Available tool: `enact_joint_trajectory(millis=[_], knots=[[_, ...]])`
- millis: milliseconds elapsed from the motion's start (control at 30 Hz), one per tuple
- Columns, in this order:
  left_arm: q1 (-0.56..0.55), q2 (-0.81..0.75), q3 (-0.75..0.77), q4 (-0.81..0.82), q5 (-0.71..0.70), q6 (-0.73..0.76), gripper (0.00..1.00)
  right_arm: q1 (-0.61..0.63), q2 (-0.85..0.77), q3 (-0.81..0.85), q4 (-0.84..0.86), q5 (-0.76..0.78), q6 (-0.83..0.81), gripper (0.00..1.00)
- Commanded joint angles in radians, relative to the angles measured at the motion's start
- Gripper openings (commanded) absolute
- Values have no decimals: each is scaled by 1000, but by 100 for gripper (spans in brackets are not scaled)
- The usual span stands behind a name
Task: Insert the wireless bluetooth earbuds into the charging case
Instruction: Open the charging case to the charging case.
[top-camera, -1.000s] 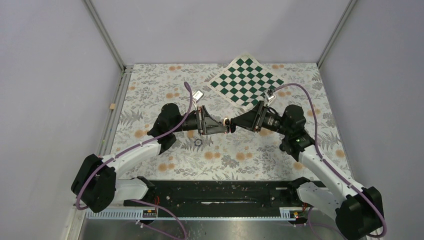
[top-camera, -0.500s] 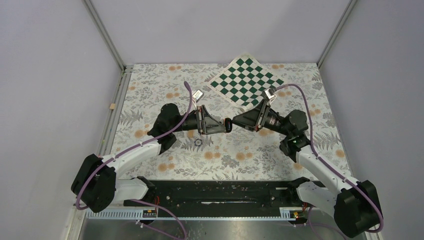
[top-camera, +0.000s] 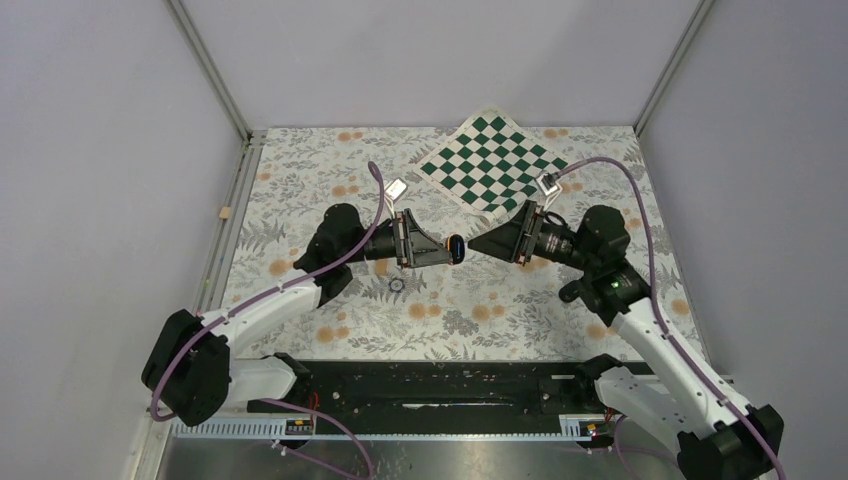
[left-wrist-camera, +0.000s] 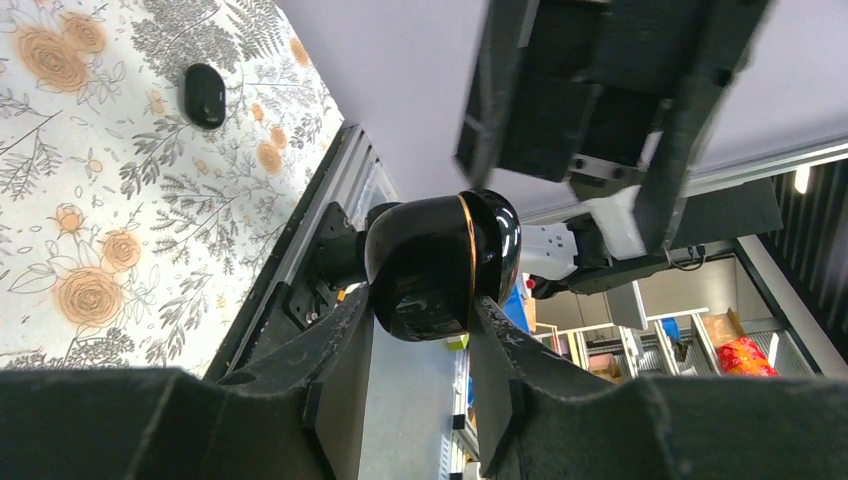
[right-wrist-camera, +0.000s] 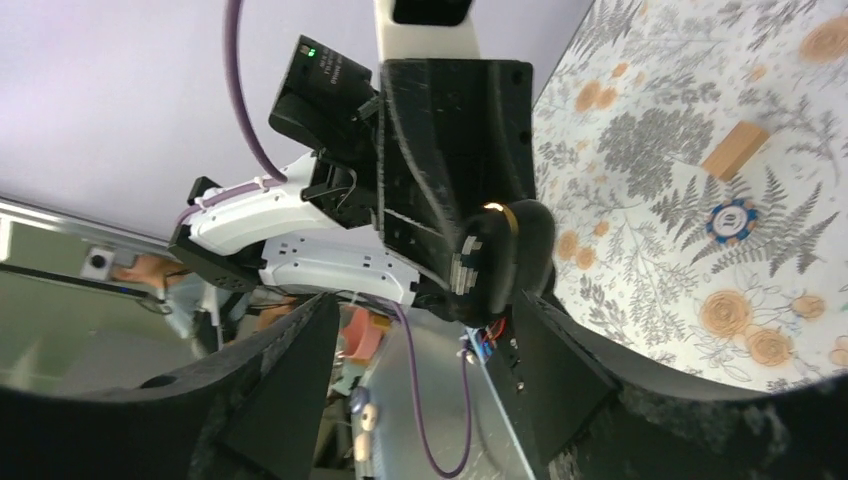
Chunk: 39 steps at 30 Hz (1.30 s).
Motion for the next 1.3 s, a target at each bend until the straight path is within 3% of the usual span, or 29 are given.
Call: enact_joint_trajectory(millis=[0,367,800,933,1267], knots=[[3,-39,57,-32,-36,64,0,45,-33,150,-401,104,-295,73],[3,-71,70,-105,-64,109,0,216,81,327,-636,346,-435,73],[4,-77,72,-120,-64,120,0,271,142,388,-644,420,-440,72],[3,-83,74,-121,-65,119,0,276,152,399,-704,489,-447,67],[3,-90,80,-140,-68,131,0,277,53,385,-798,664,-484,66]])
